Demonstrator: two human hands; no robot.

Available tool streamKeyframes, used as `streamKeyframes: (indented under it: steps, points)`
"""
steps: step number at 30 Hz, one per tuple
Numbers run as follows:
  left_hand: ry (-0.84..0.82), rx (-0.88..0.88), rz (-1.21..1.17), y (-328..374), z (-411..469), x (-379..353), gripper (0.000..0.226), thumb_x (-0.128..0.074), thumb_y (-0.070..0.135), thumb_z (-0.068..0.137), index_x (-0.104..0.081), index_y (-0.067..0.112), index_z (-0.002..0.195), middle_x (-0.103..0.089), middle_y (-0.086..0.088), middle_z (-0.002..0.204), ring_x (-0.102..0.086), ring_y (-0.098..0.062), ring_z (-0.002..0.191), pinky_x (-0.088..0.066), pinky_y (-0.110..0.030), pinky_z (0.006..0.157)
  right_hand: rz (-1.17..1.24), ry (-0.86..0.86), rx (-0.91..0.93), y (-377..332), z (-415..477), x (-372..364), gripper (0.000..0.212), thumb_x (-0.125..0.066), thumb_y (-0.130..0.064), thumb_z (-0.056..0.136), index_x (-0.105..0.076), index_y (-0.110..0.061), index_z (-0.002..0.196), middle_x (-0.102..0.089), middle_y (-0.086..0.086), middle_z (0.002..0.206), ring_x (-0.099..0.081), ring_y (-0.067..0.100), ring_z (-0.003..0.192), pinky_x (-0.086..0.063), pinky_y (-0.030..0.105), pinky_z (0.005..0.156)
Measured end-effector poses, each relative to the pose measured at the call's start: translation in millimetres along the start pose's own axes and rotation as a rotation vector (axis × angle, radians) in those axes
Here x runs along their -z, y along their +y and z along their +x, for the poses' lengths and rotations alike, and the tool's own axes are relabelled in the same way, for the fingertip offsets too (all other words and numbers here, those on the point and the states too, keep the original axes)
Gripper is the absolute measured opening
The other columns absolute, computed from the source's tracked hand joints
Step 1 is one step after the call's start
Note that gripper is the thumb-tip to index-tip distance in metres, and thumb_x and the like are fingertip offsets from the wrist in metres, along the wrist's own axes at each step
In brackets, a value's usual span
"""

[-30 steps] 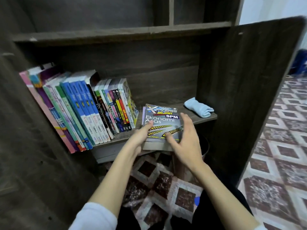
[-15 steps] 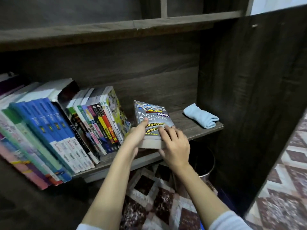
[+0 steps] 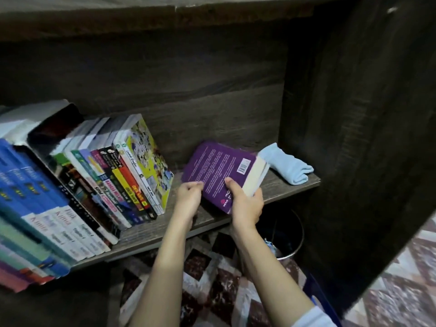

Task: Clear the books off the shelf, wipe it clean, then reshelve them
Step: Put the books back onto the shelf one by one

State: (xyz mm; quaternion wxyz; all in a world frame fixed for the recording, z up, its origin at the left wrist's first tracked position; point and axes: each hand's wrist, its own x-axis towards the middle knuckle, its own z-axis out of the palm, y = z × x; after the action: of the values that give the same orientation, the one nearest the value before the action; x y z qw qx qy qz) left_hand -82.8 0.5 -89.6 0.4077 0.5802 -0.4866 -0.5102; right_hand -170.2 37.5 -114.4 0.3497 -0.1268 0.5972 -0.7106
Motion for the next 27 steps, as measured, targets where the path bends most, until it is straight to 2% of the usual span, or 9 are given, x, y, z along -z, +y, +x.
streamKeyframes:
  steps: [2,4,7,11,14,16,22,24,27]
  points:
    - [0.084,0.036,-0.010,-14.5,7.2,-6.8,0.027,-0.059,0.024,0.091,-0.052,0.010,0.114,-0.060,-0.008,0.113,-0.057,-0.017,0.083,-0.046,-0.028,0.060,0.091,0.014,-0.084,5.1,4.4,-1.1,0.046,-0.082,-0.045,0.048,-0.059,-0.027,0.083,-0.070,-0.010,0.084,-0.068,0.020,0.086,-0.050,0.045,0.092]
    - [0.090,0.056,-0.032,-24.2,13.7,-12.7,0.045,-0.065,0.029,0.086,-0.048,0.006,0.121,-0.061,-0.010,0.118,-0.061,-0.021,0.092,-0.048,-0.026,0.052,0.095,0.020,-0.139,5.8,13.4,2.1,0.047,-0.081,-0.044,0.052,-0.061,-0.025,0.089,-0.071,-0.005,0.090,-0.068,0.021,0.088,-0.050,0.044,0.092]
    - [-0.006,0.116,-0.143,-26.6,18.0,-23.3,0.058,-0.062,0.029,0.090,-0.040,0.002,0.136,-0.059,-0.011,0.118,-0.060,-0.016,0.082,-0.050,-0.026,0.052,-0.200,-0.012,-0.176,-2.4,27.9,14.0,0.069,-0.071,-0.063,0.056,-0.063,-0.018,0.108,-0.069,0.003,0.105,-0.064,0.024,0.096,-0.049,0.035,0.088]
    - [-0.024,0.120,-0.183,-24.2,17.4,-35.0,0.031,-0.053,0.026,0.095,-0.052,0.006,0.119,-0.060,-0.009,0.108,-0.059,-0.021,0.089,-0.051,-0.031,0.060,-0.771,-0.129,-0.104,-19.9,35.9,30.7,0.085,-0.044,-0.080,0.074,-0.058,-0.013,0.124,-0.060,0.009,0.125,-0.054,0.029,0.115,-0.036,0.033,0.083]
    - [0.016,0.086,-0.159,-26.2,18.0,-37.8,0.011,-0.057,0.024,0.093,-0.054,0.013,0.095,-0.061,-0.005,0.089,-0.059,-0.015,0.076,-0.053,-0.028,0.053,-1.128,-0.232,-0.058,-28.3,35.9,39.3,0.090,-0.025,-0.082,0.081,-0.055,-0.011,0.127,-0.055,0.012,0.131,-0.051,0.030,0.119,-0.036,0.035,0.089]
    - [0.006,0.060,-0.134,-27.4,17.7,-37.7,0.011,-0.061,0.024,0.091,-0.055,0.015,0.090,-0.060,-0.002,0.083,-0.058,-0.011,0.072,-0.055,-0.024,0.050,-1.248,-0.185,0.022,-30.6,36.0,41.5,0.087,-0.024,-0.080,0.083,-0.057,-0.011,0.124,-0.057,0.013,0.128,-0.053,0.031,0.117,-0.038,0.035,0.088]
    - [0.016,0.061,-0.161,-27.5,14.0,-38.0,0.014,-0.064,0.026,0.089,-0.055,0.015,0.088,-0.060,-0.003,0.085,-0.058,-0.016,0.083,-0.054,-0.030,0.058,-1.155,0.163,0.415,-32.3,43.0,40.5,0.064,-0.039,-0.063,0.090,-0.053,-0.008,0.119,-0.056,0.013,0.121,-0.051,0.031,0.115,-0.043,0.037,0.080]
    - [0.032,0.060,-0.141,-29.2,14.5,-38.6,0.020,-0.066,0.029,0.087,-0.056,0.013,0.094,-0.062,-0.005,0.092,-0.060,-0.018,0.088,-0.053,-0.031,0.060,-1.112,0.176,0.514,-28.2,49.8,39.9,0.058,-0.045,-0.055,0.091,-0.044,-0.009,0.127,-0.048,0.012,0.128,-0.043,0.030,0.120,-0.042,0.040,0.086]
    - [0.013,0.054,-0.129,-31.1,16.8,-38.3,0.018,-0.071,0.029,0.082,-0.059,0.016,0.088,-0.067,-0.003,0.090,-0.064,-0.019,0.087,-0.053,-0.029,0.062,-1.068,0.082,0.403,-21.3,61.3,38.2,0.073,-0.047,-0.057,0.089,-0.030,-0.009,0.142,-0.036,0.011,0.144,-0.031,0.030,0.134,-0.034,0.045,0.101]
